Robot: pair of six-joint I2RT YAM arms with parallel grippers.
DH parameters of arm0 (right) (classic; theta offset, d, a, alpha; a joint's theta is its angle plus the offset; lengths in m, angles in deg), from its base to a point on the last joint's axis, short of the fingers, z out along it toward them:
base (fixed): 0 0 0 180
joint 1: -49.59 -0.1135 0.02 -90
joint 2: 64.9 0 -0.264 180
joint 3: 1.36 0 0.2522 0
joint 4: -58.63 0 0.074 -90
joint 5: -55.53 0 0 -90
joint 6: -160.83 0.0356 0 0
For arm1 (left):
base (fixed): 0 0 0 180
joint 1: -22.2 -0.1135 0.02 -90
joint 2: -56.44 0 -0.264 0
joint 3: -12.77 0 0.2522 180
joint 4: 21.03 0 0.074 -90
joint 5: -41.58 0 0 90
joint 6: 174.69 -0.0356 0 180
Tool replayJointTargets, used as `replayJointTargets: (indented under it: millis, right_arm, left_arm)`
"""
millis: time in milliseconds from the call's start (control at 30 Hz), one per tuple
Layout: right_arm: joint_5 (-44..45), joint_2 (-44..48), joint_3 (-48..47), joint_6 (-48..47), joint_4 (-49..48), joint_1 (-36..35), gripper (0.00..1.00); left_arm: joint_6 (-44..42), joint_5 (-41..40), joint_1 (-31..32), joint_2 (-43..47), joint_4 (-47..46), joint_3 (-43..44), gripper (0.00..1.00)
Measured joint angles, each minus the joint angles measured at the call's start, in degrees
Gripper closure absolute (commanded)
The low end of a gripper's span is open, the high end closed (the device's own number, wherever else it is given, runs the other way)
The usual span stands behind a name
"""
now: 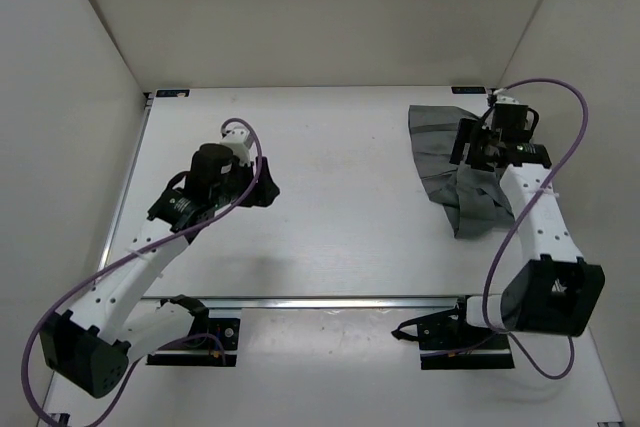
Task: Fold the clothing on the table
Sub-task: Grab the skirt from the pile
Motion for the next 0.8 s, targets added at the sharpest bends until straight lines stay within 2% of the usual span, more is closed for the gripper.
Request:
replayJointTargets:
  millis: [67, 100, 300, 467, 533, 567, 600, 633, 667, 733, 800]
  right_arm:
    - [-0.3, -3.6, -0.5, -0.3, -1.4, 1.1, 0.04]
    - [-0.5, -5.2, -0.5, -0.3, -1.8, 1.9, 0.02]
    - [0.8, -18.7, -3.3, 0.0, -2.6, 5.8, 0.01]
    - [3.1, -28.4, -4.3, 1.2, -2.3, 5.2, 0.01]
    - [3.2, -30.6, -4.4, 1.7, -1.8, 4.4, 0.05]
    - [3.0, -31.5, -4.7, 1.9, -1.4, 4.0, 0.2]
    - [2.6, -32.0, -4.9, 2.1, -1.2, 3.7, 0.53]
    - [1.6, -32.5, -4.9, 2.5, -1.1, 3.3, 0.74]
    - [0.1, -32.6, -4.9, 2.7, -0.9, 2.9, 1.0]
    - [-3.4, -32.3, -4.9, 3.9, -0.5, 1.6, 1.0]
    - [-6.2, -31.2, -4.9, 4.8, -0.4, -1.7, 0.99]
  left_arm:
    - [0.0, 0.3, -0.1, -2.5, -1.1, 2.2, 0.24]
    - [0.0, 0.4, -0.1, -3.1, -1.7, 2.5, 0.22]
    - [-0.3, 0.9, -0.1, -3.8, -1.5, 0.4, 0.18]
    - [-1.2, 1.5, -0.3, -3.8, -0.1, -1.1, 0.16]
    - [-1.3, 1.6, -0.5, -3.8, 0.3, -1.3, 0.16]
    - [-1.3, 1.7, -0.5, -3.8, 0.3, -1.3, 0.18]
    - [-1.3, 1.8, -0.6, -3.8, 0.3, -1.3, 0.2]
    - [-1.3, 1.8, -0.7, -3.8, 0.4, -1.3, 0.27]
    - [-1.1, 1.8, -0.8, -3.8, 0.7, -1.2, 0.36]
    - [-0.9, 1.5, -1.2, -3.5, 1.7, -0.9, 0.53]
    - [-0.8, 0.8, -1.6, -3.3, 3.4, 0.9, 0.59]
